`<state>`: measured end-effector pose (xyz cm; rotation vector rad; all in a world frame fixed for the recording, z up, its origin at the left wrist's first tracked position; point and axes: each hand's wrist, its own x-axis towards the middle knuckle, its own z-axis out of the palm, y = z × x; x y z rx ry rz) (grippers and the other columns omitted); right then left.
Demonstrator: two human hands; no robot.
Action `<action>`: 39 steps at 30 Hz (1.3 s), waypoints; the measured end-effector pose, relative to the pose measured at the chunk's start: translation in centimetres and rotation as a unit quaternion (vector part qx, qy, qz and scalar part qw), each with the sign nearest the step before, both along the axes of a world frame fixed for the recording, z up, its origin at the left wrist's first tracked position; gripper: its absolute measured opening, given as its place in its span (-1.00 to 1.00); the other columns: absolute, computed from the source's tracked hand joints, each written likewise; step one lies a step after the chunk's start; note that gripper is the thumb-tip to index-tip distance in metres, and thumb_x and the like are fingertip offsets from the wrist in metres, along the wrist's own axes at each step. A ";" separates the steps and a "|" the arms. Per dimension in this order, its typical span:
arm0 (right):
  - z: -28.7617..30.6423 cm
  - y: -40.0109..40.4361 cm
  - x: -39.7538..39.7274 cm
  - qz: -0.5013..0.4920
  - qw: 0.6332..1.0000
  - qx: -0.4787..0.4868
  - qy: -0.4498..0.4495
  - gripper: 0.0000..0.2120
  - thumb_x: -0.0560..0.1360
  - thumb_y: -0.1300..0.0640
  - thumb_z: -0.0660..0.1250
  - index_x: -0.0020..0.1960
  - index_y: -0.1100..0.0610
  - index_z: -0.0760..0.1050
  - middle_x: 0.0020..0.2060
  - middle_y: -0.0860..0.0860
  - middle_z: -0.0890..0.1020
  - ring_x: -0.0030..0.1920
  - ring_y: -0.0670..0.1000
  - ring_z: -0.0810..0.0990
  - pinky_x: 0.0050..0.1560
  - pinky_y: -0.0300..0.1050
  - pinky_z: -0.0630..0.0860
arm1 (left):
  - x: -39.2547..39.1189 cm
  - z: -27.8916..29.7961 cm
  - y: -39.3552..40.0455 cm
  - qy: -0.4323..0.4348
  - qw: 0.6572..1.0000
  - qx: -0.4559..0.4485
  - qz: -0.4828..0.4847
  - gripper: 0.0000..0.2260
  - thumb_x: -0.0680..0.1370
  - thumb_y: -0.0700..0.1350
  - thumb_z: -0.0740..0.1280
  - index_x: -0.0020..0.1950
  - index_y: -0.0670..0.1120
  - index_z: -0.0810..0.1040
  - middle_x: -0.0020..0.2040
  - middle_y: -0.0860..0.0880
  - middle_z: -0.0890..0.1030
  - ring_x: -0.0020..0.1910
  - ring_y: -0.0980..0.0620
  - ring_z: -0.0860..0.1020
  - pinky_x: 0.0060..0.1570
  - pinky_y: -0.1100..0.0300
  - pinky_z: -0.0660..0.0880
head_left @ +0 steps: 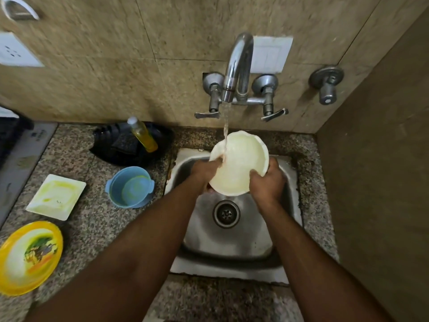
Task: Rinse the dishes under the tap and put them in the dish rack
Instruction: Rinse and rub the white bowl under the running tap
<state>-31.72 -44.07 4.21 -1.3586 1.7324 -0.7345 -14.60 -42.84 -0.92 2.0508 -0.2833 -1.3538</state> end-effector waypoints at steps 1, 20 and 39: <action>-0.4 -0.4 0.1 0.003 1.000 0.017 -0.004 -0.60 0.40 0.09 0.44 0.23 0.02 0.56 0.06 0.05 0.69 0.05 0.14 0.65 -0.01 0.09 0.65 | 0.3 0.0 0.2 0.046 0.999 -0.025 0.010 -0.71 0.57 0.07 0.44 0.20 -0.07 0.60 0.13 -0.14 0.69 0.04 -0.19 0.67 -0.09 -0.11 0.67; -2.4 -4.2 3.5 0.206 0.903 -0.042 0.375 -0.21 0.43 -0.56 0.06 0.15 0.10 0.55 0.06 0.17 0.68 0.04 0.23 0.66 0.00 0.04 0.58 | -1.7 4.4 5.3 0.126 0.983 -0.115 0.067 -0.68 0.33 -0.48 0.16 -0.09 -0.23 0.60 -0.23 -0.12 0.60 -0.21 -0.10 0.57 -0.47 0.25 0.49; -5.5 -1.7 3.9 0.209 0.957 -0.045 0.195 -0.64 0.68 -0.12 0.09 0.26 0.09 0.48 0.06 0.19 0.66 0.09 0.26 0.62 0.06 0.05 0.51 | -2.0 4.3 5.7 -0.038 0.979 -0.142 0.139 -0.64 0.36 -0.28 0.21 0.02 -0.02 0.68 -0.05 -0.07 0.73 -0.06 -0.14 0.70 -0.07 -0.08 0.69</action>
